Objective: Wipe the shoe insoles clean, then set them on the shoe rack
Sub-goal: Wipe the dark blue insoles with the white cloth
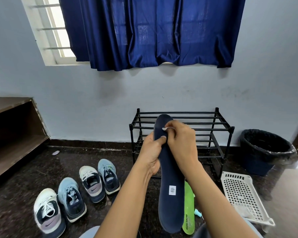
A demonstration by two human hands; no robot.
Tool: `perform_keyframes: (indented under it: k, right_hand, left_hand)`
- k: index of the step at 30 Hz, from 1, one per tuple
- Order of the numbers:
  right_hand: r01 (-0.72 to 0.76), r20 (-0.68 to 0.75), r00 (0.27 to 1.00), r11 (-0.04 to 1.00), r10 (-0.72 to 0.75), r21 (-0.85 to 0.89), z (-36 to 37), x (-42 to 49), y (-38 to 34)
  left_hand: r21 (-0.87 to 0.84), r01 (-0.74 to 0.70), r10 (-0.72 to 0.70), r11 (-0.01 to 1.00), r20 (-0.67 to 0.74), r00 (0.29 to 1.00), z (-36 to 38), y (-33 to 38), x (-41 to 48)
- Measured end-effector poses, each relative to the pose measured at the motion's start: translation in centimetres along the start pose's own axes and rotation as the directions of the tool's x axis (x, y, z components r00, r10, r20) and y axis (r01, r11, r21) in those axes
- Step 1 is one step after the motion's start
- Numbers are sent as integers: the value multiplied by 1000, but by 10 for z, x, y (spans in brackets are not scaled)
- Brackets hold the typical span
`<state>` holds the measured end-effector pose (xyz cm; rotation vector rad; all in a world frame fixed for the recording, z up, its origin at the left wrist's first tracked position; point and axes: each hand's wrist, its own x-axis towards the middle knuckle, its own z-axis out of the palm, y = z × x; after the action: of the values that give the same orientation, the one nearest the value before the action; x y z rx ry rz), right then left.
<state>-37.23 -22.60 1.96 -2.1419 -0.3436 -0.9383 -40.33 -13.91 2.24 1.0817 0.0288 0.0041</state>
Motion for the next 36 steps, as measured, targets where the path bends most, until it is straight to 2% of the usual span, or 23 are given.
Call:
perform_keyframes:
  k: [4,10,14,17,24,27,30,36]
  right_hand:
    - [-80,-76,994,997,81,20,-4,10,5]
    - [-80,63,995,996,77,42,-7,-6,3]
    - [-109,-26,994,994,109,14,-5,7,6]
    - [-189,-44,981,981,190,37,-10,15,12]
    - [-171,136,978,982,159,78,-14,-4,4]
    - [-144,24,989,987,143,69,-14,5,3]
    - [-197,-34,979,976,201,92,-17,13,6]
    - [-208,68,976,978,206,14,-19,4,13]
  left_hand:
    - [0,19,-19,1000,20,1000,8,-4,-3]
    - [53,12,-11,999,-17,1000,4,-3,2]
    - [24,23,-23,999,10,1000,6,-5,-1]
    - [32,31,-32,999,33,999,8,-8,-3]
    - [68,-18,20,998,-29,999,0,-4,2]
    - [48,-11,11,999,-9,1000,3,-4,-3]
    - [41,-6,5,999,21,1000,7,-6,-6]
    - [91,13,-14,996,4,1000,1,-6,-6]
